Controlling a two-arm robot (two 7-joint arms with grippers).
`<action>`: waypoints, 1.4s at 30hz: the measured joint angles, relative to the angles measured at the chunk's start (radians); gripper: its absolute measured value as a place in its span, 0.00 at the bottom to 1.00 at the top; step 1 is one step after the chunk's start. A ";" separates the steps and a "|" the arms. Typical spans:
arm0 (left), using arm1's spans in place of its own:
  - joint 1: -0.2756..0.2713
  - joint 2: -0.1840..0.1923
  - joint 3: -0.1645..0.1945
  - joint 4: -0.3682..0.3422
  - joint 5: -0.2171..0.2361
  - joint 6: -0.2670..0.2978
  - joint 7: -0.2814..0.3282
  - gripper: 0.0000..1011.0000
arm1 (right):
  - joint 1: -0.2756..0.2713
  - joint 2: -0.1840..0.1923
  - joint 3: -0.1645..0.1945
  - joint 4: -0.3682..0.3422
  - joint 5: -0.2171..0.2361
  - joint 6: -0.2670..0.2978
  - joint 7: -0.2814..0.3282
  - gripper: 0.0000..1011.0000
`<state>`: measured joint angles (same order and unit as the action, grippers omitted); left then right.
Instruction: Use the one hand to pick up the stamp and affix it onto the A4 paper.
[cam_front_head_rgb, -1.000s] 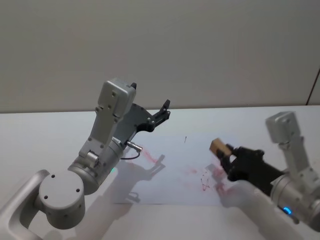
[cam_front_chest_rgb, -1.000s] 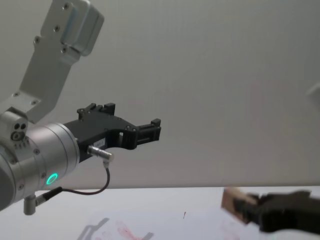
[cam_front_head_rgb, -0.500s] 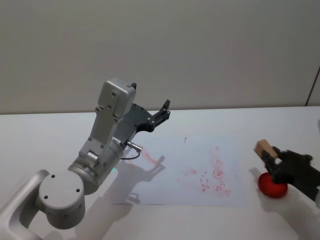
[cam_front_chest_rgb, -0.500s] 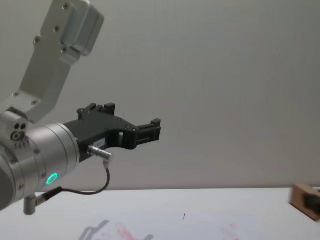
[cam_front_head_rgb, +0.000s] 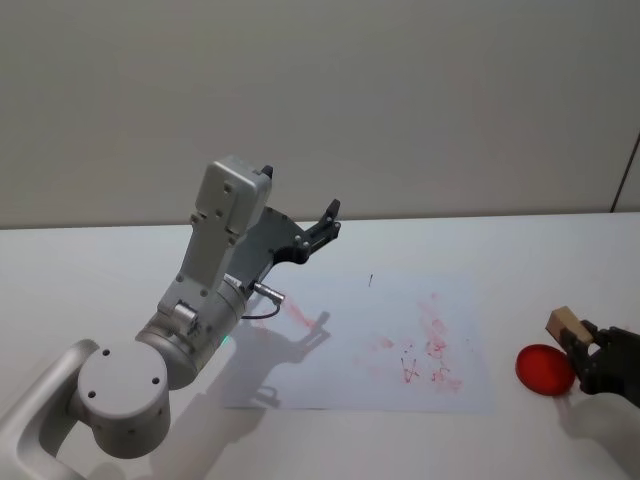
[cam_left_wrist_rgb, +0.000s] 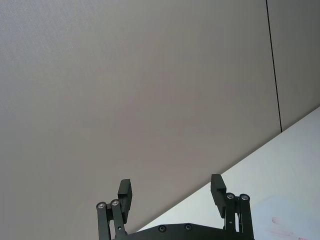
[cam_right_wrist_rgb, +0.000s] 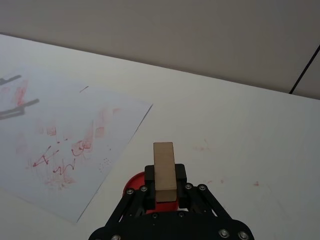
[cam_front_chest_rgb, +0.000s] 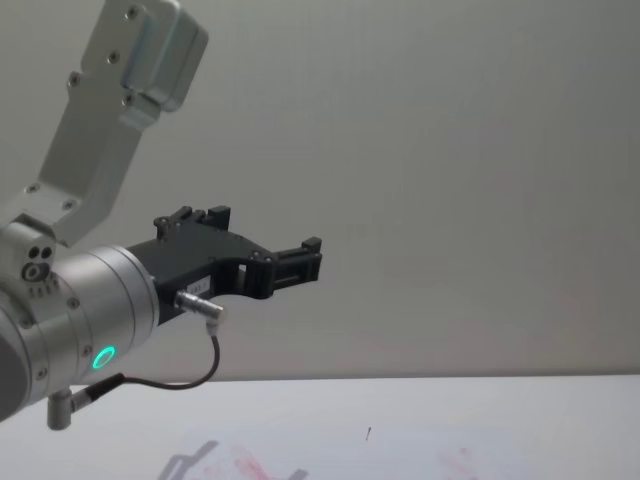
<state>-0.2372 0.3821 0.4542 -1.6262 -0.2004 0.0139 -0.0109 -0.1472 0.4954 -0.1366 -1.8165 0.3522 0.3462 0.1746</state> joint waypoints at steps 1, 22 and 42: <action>0.000 0.000 0.000 0.000 0.000 0.000 0.000 0.99 | 0.001 0.000 0.000 0.002 -0.002 0.000 0.003 0.21; 0.000 0.000 0.000 0.000 0.000 0.000 0.000 0.99 | 0.032 -0.005 -0.021 0.040 -0.062 0.023 0.071 0.21; 0.000 0.000 0.000 0.000 0.000 0.000 0.000 0.99 | 0.033 -0.004 -0.025 0.044 -0.074 0.031 0.082 0.76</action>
<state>-0.2372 0.3821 0.4542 -1.6262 -0.2004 0.0139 -0.0109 -0.1141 0.4912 -0.1620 -1.7724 0.2783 0.3768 0.2566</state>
